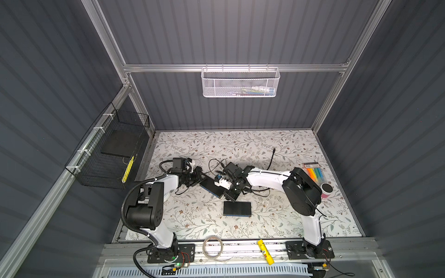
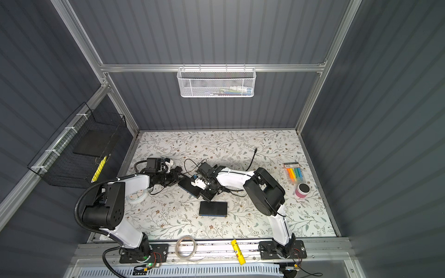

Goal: Insert the plug into the switch port

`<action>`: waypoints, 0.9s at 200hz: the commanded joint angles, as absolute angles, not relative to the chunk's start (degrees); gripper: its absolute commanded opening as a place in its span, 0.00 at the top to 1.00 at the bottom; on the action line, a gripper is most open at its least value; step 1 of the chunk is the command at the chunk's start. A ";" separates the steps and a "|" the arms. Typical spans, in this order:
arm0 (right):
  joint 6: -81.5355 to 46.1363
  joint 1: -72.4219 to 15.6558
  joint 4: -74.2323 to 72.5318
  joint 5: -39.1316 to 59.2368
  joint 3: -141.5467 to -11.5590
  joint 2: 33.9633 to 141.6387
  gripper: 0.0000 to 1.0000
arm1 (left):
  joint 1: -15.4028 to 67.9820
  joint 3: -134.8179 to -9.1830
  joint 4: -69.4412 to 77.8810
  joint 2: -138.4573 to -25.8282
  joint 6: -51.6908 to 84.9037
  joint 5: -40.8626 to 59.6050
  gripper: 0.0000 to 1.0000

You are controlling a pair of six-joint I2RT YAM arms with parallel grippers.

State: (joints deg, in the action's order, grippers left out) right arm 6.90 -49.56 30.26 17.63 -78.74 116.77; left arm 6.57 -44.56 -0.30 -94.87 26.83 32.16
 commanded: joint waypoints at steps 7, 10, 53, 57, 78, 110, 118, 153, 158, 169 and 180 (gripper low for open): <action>6.09 -49.75 31.30 15.88 -80.50 118.65 1.00 | 7.12 -43.95 -0.35 -95.56 26.46 33.58 0.60; 6.00 -49.75 31.30 15.76 -80.55 118.72 1.00 | 7.12 -43.98 -0.39 -95.62 26.48 33.58 0.60; 5.28 -49.66 31.31 15.09 -81.47 119.41 1.00 | 7.49 -44.24 -0.43 -95.96 26.43 33.79 0.60; 5.25 -49.66 31.35 15.17 -81.55 119.52 1.00 | 7.65 -44.29 -0.43 -96.00 26.29 33.75 0.60; 4.94 -49.65 31.22 14.85 -82.06 120.09 1.00 | 7.82 -44.21 -0.48 -95.92 26.19 33.75 0.60; 4.05 -49.65 30.61 13.93 -83.01 120.54 1.00 | 8.30 -44.17 -0.53 -96.15 26.15 33.93 0.60; 3.91 -49.65 30.23 14.06 -83.06 120.50 1.00 | 8.44 -44.16 -0.41 -96.32 26.20 34.02 0.60; 2.32 -49.66 26.88 12.80 -82.12 120.80 1.00 | 9.20 -43.64 0.21 -96.73 26.67 34.12 0.60; 1.91 -49.59 26.01 12.36 -81.88 120.87 1.00 | 9.29 -43.56 0.37 -96.85 26.63 34.10 0.61; 1.03 -49.56 24.30 12.21 -81.35 121.02 1.00 | 9.49 -43.34 0.78 -97.20 26.81 34.25 0.61; 0.28 -49.55 23.05 12.22 -81.17 121.20 1.00 | 9.84 -43.07 1.09 -97.38 26.99 34.32 0.61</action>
State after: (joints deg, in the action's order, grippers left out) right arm 3.38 -49.60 32.08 15.84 -81.73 118.56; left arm 7.62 -44.53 1.74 -95.72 26.81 31.44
